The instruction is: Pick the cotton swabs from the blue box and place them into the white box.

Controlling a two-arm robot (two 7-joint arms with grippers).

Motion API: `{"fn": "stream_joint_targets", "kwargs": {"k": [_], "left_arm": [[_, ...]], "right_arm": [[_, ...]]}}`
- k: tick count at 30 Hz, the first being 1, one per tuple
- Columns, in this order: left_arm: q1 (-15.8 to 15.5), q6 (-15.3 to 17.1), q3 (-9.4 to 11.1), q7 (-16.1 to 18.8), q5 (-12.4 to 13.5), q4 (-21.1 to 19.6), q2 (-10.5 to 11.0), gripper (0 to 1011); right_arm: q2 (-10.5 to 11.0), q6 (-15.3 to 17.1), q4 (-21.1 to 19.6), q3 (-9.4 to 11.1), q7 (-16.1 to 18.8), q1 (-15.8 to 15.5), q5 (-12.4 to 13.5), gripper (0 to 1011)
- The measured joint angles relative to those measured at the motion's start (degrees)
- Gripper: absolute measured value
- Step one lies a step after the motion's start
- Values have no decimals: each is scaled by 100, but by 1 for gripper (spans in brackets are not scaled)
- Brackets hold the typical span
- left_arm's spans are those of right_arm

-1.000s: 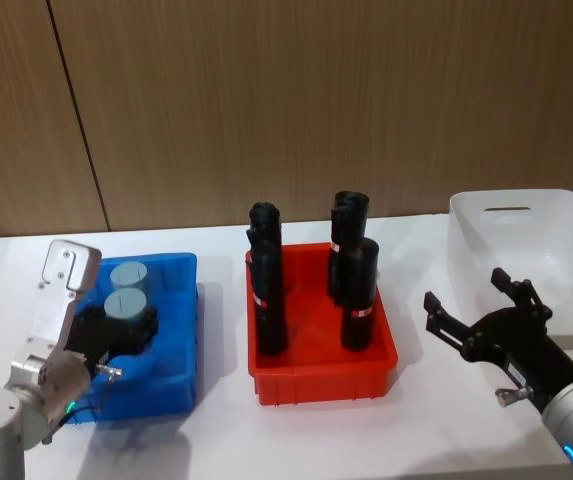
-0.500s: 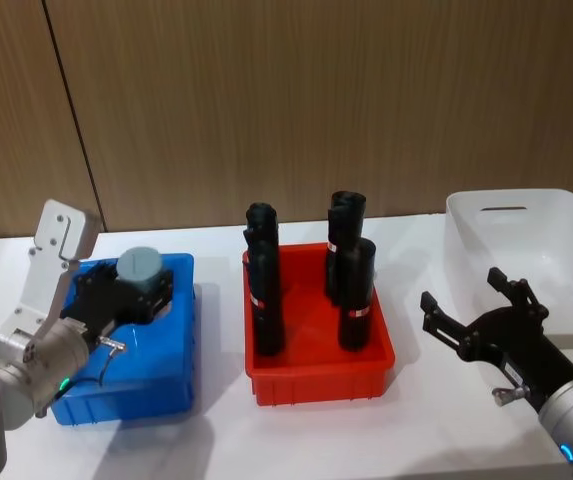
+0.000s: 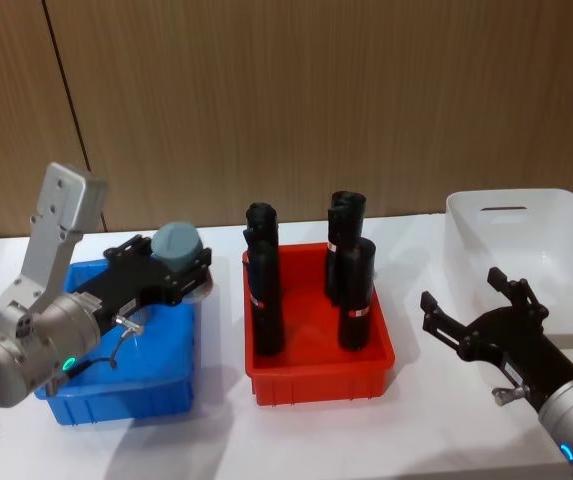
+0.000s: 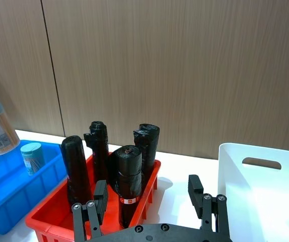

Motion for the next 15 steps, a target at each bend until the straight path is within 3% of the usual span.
{"fn": "stream_joint_targets", "kwargs": {"k": [9,15], "left_arm": [[-231,187,18,-679,-136,32,-51,660],[-525,344,76,-1312,-193,252,-169,660]], "right_arm": [[0,0,0,0,0,0,0,1002],[0,0,0,0,0,0,0,1002]]}}
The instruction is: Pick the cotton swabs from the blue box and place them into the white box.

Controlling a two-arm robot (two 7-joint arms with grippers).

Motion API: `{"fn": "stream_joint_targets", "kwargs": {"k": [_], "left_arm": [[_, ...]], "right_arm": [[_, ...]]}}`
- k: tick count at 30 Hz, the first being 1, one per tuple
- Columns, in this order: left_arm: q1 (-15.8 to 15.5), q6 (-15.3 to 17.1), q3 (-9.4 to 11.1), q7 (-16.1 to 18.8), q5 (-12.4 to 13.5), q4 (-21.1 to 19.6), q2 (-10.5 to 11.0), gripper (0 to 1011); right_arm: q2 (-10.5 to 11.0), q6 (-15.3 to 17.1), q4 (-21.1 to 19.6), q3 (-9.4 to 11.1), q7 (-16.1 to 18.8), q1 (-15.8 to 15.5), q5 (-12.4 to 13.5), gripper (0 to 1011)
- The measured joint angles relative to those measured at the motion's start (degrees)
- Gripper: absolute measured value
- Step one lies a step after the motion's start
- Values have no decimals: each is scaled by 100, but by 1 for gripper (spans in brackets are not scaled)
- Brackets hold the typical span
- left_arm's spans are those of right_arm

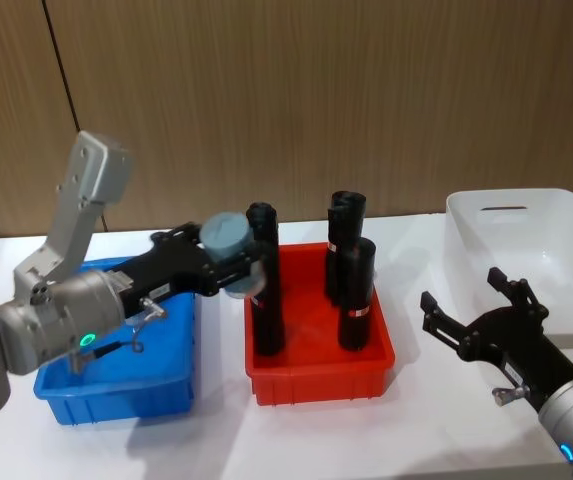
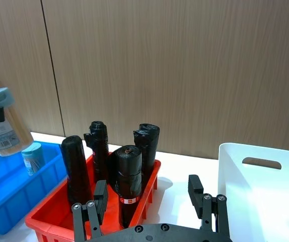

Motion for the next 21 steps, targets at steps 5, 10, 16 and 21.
{"fn": "stream_joint_targets", "kwargs": {"k": [5,10,16,21], "left_arm": [[-263,100,60,-429,-8,239,-121,660],[-601,186,143,-931,3,573,-288,660],[-995,243,238,-1421,55,986,-491,660],[-1393,267,331,-1842,117,1417,-702,660]], "right_arm": [[0,0,0,0,0,0,0,1002],[0,0,0,0,0,0,0,1002],[0,0,0,0,0,0,0,1002],[0,0,0,0,0,0,0,1002]]}}
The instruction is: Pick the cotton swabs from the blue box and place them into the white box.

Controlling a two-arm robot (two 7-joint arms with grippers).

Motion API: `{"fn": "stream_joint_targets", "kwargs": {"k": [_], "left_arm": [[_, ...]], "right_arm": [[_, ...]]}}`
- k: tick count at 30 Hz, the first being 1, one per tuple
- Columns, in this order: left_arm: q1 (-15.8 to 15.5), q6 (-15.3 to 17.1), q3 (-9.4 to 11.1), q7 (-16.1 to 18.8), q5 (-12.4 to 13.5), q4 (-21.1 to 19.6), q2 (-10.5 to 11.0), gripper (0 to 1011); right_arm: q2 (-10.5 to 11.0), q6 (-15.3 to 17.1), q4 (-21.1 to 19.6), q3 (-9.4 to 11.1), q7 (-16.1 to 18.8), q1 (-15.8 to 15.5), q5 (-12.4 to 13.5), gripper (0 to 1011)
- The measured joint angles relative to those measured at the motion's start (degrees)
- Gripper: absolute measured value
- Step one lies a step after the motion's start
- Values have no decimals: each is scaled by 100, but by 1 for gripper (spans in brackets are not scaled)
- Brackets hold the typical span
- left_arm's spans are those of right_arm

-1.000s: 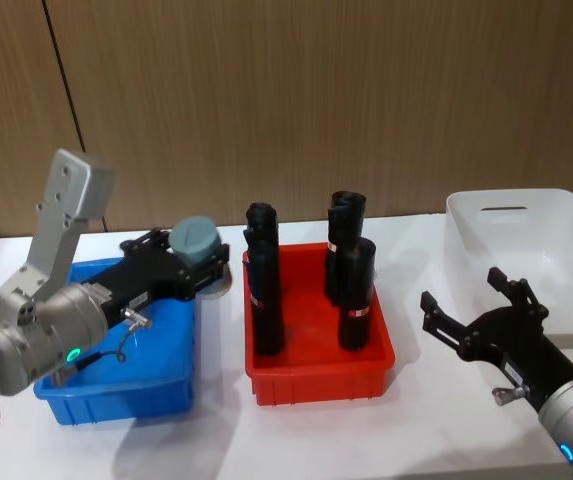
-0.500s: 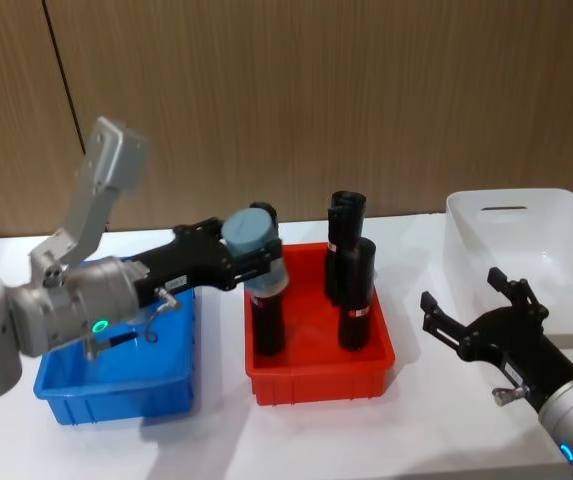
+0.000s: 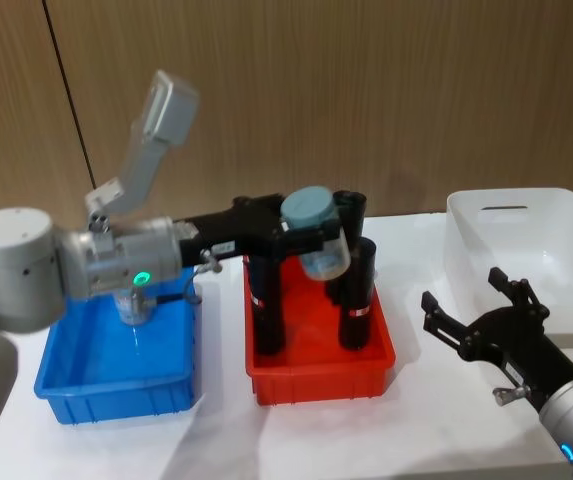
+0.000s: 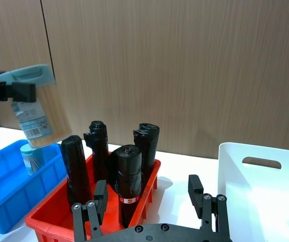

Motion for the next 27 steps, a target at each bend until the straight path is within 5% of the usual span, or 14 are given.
{"fn": "stream_joint_targets", "kwargs": {"k": [8,27], "left_arm": [[-374,20,90,-379,56,414,-197,660],[-672,36,159,-680,96,745,-355,660]], "right_arm": [[0,0,0,0,0,0,0,1002],[24,65,-85,9,126,10,-39,1002]]}}
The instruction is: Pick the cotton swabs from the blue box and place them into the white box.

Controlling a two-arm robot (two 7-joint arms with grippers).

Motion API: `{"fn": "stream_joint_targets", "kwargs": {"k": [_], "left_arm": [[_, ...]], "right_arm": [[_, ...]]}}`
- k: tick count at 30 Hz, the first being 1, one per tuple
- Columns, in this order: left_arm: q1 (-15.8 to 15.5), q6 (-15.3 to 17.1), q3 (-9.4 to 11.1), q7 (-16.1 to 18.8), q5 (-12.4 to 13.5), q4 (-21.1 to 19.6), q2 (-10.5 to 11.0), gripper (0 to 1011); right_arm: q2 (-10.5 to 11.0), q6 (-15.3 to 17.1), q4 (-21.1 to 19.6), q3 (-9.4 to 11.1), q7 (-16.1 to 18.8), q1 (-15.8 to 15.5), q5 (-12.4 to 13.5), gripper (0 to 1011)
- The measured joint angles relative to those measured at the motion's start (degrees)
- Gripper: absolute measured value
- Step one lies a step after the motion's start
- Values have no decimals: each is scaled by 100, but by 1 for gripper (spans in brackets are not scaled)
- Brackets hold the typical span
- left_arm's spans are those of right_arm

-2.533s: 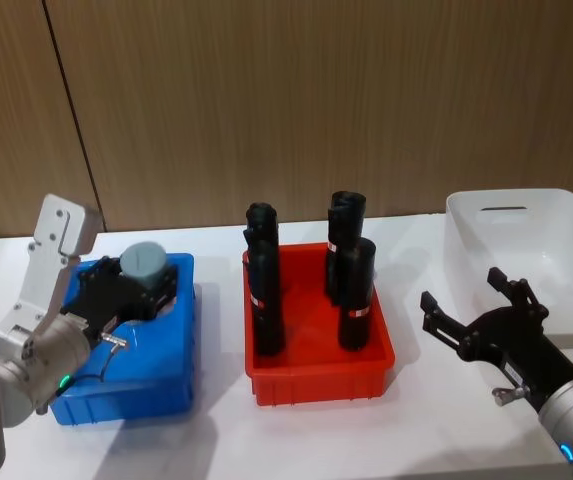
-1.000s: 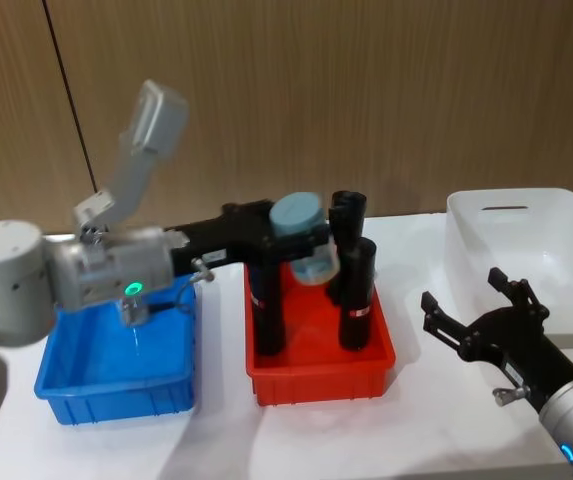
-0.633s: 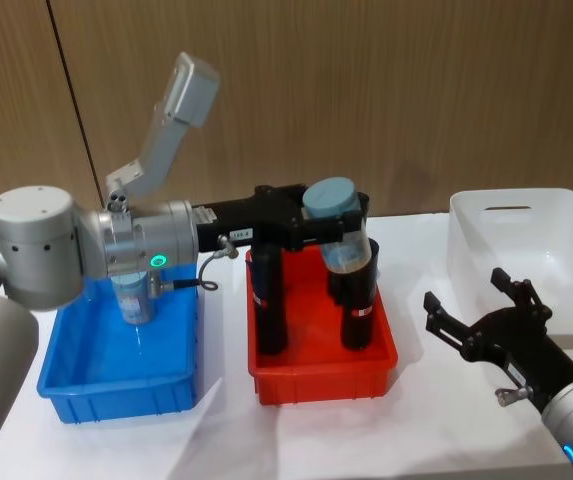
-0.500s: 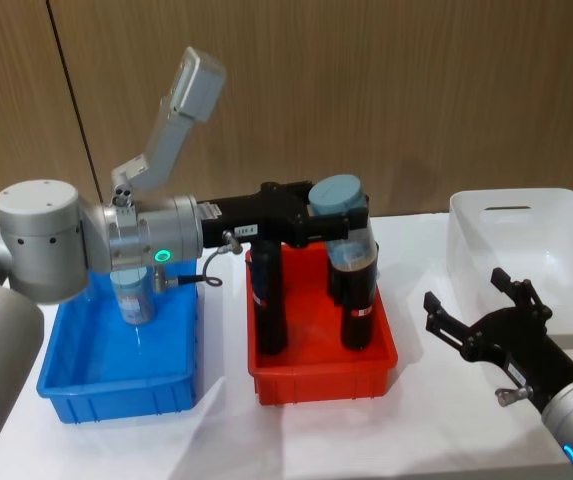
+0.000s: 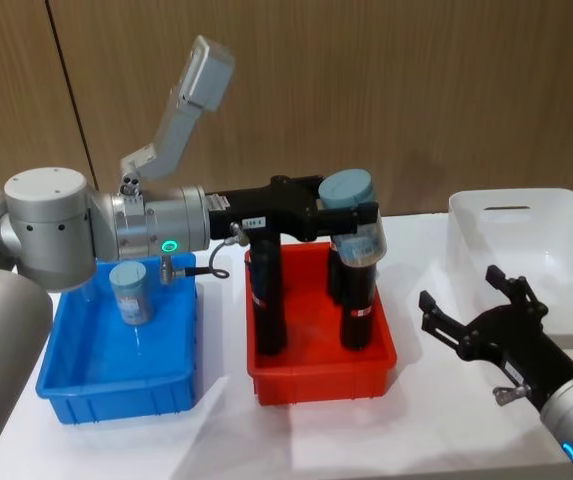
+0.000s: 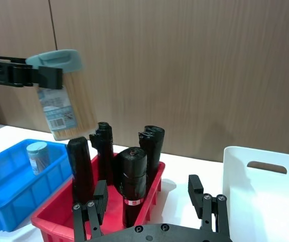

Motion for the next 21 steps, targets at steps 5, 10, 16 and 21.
{"fn": "stream_joint_targets", "kwargs": {"k": [5,10,16,21], "left_arm": [[-33,2,7,-33,4,32,-15,660],[-53,2,11,-54,7,54,-26,660],[-67,2,15,-69,10,70,-33,660],[-74,2,17,-75,11,78,-35,660]], "right_arm": [[25,121,-75,2,135,30,-51,1002],[58,322,-171,5,353,99,-120,1002],[91,622,-260,8,606,210,-189,1002],[113,943,-307,22,836,345,-201,1002]]}}
